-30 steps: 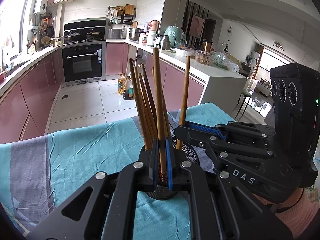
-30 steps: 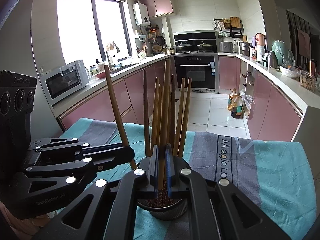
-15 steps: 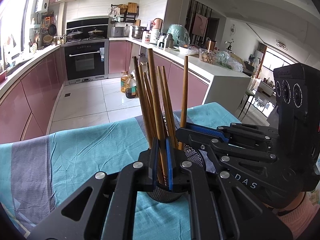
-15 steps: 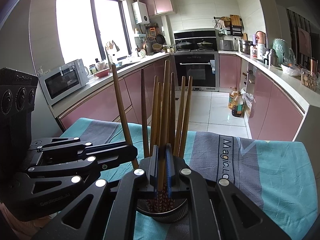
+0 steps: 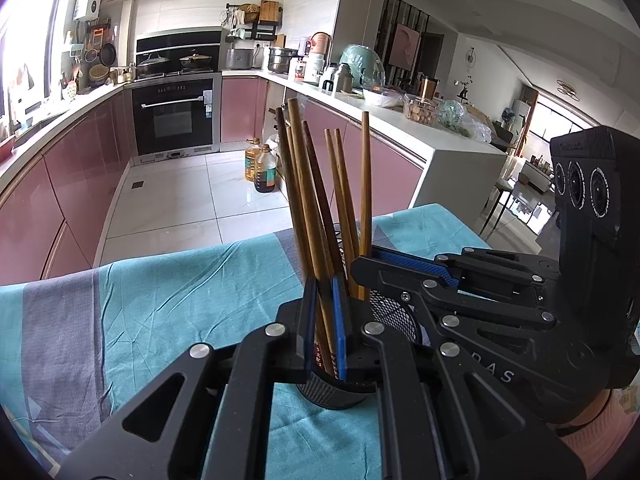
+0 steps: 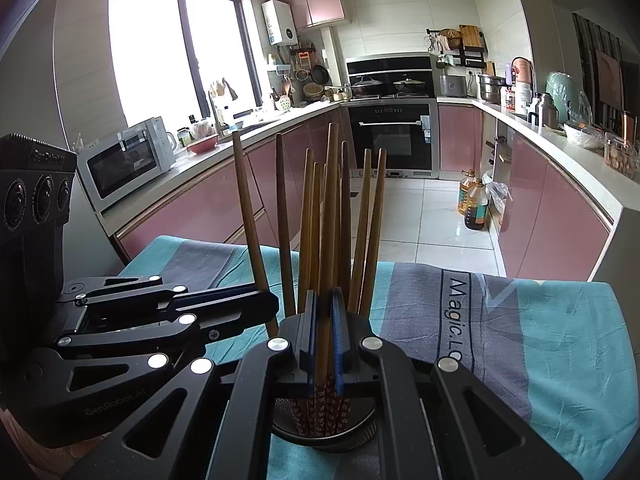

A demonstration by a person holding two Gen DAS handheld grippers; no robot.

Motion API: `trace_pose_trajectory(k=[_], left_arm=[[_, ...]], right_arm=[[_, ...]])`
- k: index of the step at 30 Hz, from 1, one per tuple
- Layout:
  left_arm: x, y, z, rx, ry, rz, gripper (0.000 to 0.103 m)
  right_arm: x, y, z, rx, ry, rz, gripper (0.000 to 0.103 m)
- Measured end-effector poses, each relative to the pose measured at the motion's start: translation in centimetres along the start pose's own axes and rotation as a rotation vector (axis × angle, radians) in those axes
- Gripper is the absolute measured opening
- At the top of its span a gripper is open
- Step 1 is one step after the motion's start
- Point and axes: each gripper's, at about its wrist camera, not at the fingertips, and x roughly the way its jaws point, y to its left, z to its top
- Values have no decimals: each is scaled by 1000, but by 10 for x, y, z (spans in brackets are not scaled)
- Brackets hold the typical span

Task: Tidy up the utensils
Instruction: 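Lower the right tool's chopstick into the mesh cup while the left tool inserts its own, then open both tools and withdraw them from the mesh cup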

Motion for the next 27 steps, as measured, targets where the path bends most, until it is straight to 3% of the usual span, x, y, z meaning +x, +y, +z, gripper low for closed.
trace_pose_trajectory(k=[12, 15, 17, 22, 27], left_arm=[[15, 6, -3, -26, 46, -26, 7], [16, 9, -9, -34, 50, -25, 11], [14, 11, -12, -37, 44, -20, 21], [6, 20, -21, -44, 23, -3, 31], [-14, 28, -29, -51, -35, 37, 52]], right_arm=[[8, 2, 3, 8, 10, -9, 6], [8, 2, 0, 11, 14, -13, 7], [8, 1, -2, 14, 16, -15, 7], [1, -1, -8, 21, 12, -15, 8], [-15, 5, -17, 11, -25, -4, 34]])
